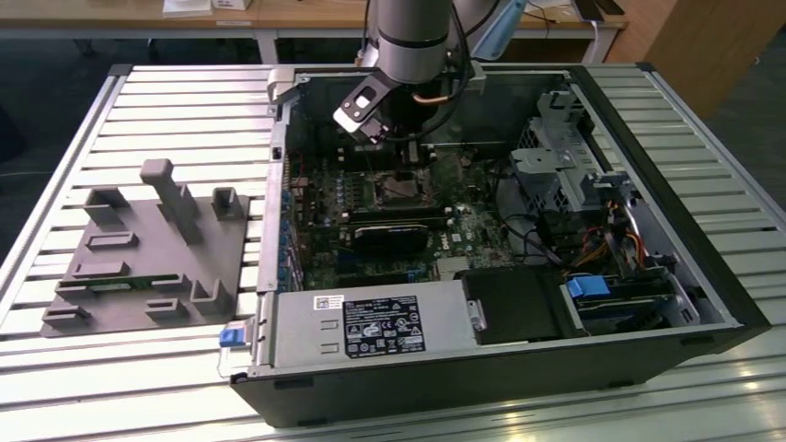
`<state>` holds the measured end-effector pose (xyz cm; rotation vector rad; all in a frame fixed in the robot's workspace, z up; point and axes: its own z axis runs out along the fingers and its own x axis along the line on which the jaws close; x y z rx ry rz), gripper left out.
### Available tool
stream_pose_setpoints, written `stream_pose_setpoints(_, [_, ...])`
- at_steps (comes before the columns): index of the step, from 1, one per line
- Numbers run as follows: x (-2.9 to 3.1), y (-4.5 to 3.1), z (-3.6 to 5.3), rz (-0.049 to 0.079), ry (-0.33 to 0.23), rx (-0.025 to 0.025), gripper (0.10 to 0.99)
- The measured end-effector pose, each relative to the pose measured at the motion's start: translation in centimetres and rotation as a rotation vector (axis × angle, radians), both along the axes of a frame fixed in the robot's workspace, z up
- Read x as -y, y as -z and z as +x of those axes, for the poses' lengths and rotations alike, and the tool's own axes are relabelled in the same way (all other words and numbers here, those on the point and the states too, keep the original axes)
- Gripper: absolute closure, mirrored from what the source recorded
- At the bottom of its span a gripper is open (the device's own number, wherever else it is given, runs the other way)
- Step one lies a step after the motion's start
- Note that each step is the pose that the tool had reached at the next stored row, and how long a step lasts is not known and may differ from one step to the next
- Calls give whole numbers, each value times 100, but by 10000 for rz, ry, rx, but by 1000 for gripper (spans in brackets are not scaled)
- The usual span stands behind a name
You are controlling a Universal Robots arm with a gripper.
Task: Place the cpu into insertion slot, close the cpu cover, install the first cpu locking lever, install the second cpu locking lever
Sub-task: 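Close the cpu cover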
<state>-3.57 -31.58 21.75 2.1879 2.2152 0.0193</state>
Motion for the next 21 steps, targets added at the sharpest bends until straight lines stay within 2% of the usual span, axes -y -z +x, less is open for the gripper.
stream_pose_setpoints(6, [0,-2,0,-2,1,-1,980])
stream_pose_setpoints(21, [0,-194,1,-8,1,-1,980])
